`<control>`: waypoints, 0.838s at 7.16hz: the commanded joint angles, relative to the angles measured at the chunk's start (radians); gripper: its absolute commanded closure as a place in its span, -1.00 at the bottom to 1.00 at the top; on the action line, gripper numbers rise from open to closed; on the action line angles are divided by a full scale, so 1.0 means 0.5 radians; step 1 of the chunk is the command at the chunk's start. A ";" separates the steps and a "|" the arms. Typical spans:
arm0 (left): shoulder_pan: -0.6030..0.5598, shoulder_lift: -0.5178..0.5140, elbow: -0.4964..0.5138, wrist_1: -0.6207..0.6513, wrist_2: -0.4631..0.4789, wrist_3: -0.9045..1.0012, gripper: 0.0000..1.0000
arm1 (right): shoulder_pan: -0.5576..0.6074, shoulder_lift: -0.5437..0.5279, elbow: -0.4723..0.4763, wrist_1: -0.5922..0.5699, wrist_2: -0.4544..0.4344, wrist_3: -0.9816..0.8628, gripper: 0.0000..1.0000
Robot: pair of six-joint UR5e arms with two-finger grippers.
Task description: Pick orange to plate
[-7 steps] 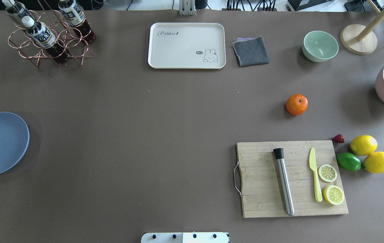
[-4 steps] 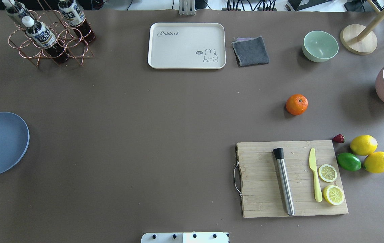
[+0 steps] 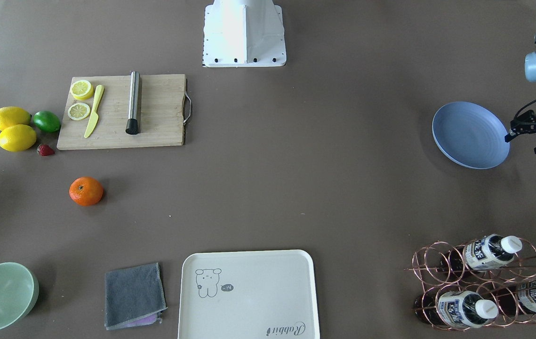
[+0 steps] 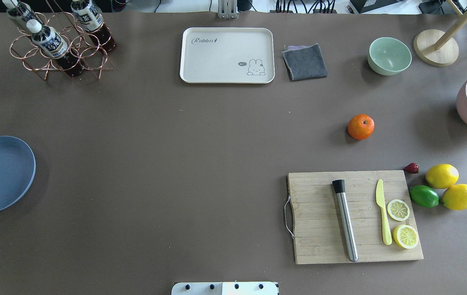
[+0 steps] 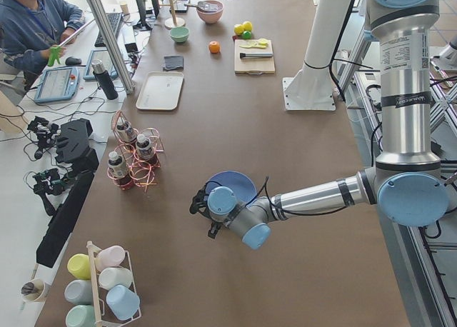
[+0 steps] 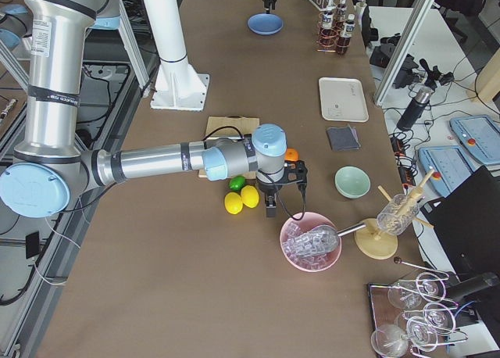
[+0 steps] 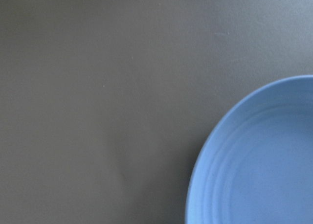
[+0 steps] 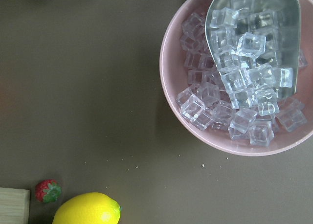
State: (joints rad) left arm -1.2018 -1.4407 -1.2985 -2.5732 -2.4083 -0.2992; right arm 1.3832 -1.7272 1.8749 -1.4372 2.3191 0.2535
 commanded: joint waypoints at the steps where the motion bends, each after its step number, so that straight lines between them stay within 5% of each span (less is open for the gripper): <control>1: 0.023 0.025 0.005 -0.038 0.000 0.000 -0.71 | -0.002 0.000 -0.001 0.003 -0.027 -0.001 -1.00; 4: 0.041 0.022 0.005 -0.035 -0.015 -0.006 0.38 | -0.002 0.000 -0.004 0.003 -0.042 -0.001 -1.00; 6: 0.060 0.022 0.005 -0.032 -0.018 -0.006 0.63 | -0.002 0.000 -0.007 0.000 -0.067 -0.001 -1.00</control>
State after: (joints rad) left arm -1.1765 -1.4297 -1.2962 -2.5900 -2.4160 -0.3029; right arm 1.3821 -1.7272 1.8728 -1.4368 2.2909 0.2531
